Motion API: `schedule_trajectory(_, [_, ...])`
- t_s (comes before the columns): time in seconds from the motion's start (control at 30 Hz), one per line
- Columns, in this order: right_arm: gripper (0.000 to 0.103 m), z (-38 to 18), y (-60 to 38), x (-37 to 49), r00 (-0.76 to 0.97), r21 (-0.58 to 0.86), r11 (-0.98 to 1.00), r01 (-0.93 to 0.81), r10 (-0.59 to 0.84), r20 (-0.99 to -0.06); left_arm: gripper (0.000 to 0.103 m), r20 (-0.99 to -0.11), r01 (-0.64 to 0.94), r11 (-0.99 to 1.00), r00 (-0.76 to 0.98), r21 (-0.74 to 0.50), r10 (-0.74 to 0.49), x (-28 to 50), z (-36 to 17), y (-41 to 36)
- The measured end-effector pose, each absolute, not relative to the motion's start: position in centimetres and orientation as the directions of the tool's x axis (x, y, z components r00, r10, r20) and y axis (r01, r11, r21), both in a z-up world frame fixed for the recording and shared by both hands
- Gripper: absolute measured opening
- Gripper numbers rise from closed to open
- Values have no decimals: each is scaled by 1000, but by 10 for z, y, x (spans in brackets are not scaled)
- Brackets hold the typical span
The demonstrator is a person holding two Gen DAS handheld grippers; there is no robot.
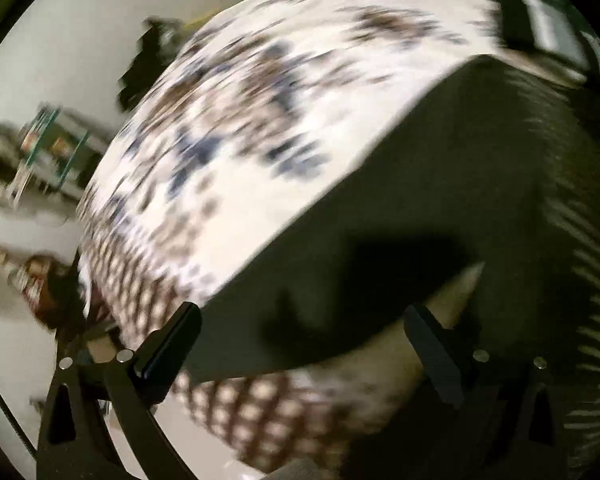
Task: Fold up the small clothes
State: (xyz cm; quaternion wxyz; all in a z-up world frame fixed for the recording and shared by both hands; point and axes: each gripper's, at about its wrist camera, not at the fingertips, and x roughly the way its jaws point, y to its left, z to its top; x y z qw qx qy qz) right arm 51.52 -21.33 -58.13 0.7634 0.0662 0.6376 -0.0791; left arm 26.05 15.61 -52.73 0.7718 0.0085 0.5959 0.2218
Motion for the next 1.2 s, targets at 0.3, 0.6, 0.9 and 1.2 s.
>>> schedule_trajectory(0.3, [9,-637,24,530,161,-123,981,-148,-99,-982,103,-917,-450,843,116,295,382,204,-558,245])
schedule_trajectory(0.6, [69,-602,-40,448,111,219,975,-24,221,-969,103,-970,-543,835,139,92,197,175,-569,302])
schedule_trajectory(0.9, [69,-621,-203,357,-39,154,957,247,169,-985,103,-968,-676,694,204,-247,-146,169,-623,333])
schedule_trajectory(1.2, [69,-640,-217,295,-110,122,963,242,152,-982,7,-946,-657,732,318,-178,55,192,-552,340])
